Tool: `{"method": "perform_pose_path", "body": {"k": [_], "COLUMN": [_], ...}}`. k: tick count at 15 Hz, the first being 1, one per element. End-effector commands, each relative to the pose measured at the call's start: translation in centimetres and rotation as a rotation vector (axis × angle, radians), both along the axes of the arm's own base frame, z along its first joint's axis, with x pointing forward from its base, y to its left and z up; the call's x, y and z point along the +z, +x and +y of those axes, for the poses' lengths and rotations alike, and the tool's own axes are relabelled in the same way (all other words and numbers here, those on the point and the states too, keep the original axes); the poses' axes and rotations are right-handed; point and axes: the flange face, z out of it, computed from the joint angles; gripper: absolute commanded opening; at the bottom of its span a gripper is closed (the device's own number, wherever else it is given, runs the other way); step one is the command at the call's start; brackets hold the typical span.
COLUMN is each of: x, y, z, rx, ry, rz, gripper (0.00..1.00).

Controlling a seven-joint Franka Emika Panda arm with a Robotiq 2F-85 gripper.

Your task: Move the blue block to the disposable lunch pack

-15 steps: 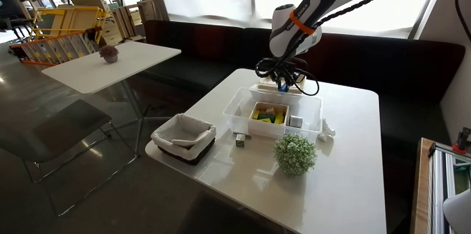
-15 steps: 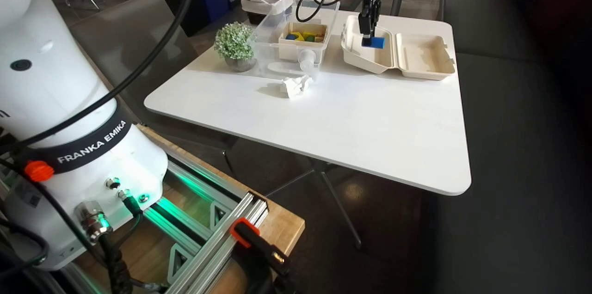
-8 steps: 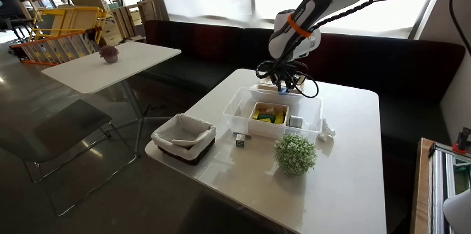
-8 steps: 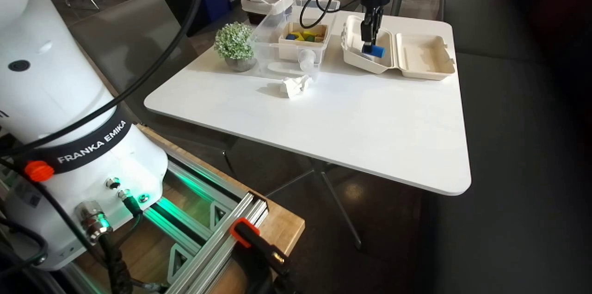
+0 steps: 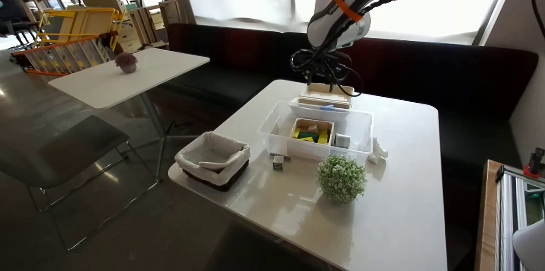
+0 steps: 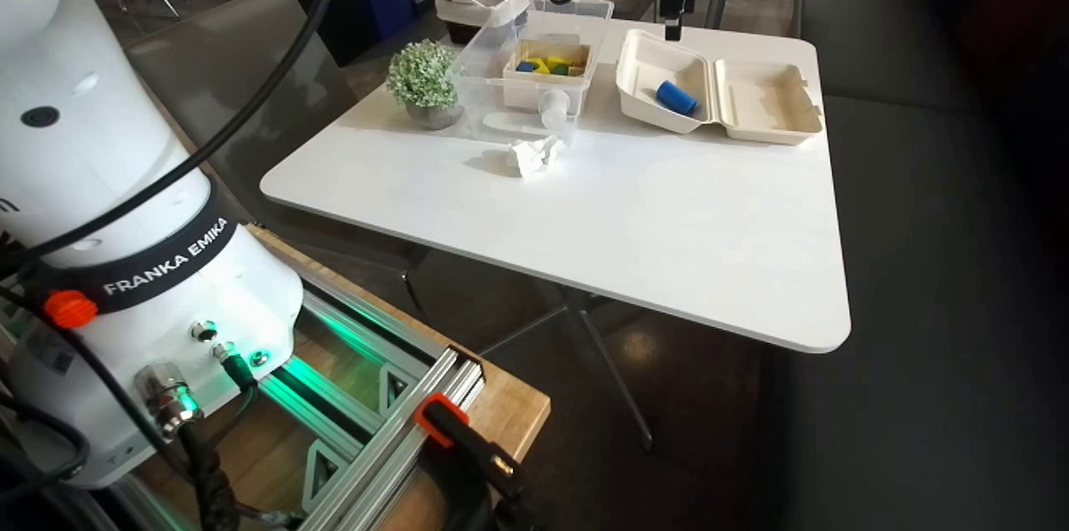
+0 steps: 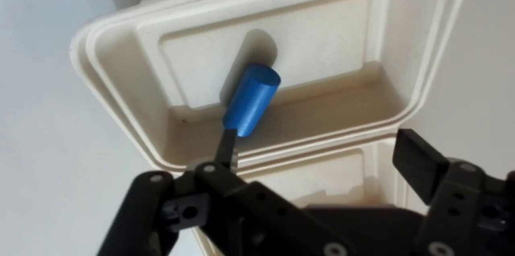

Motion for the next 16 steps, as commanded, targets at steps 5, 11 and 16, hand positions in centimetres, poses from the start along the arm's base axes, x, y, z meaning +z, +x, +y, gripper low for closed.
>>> {"method": "perform_pose_path", "body": {"k": [5,11,16], "x": [6.9,8.4,8.8], "y": [-3.8,-4.6,-5.8], "z": [1.1,0.7,1.2], "rx": [0.244,0.355,0.393], "ry": [-0.073,-0.078,-0.070], "rz": [0.040,0.040,0.046], "gripper": [1.00,1.00,1.00]}}
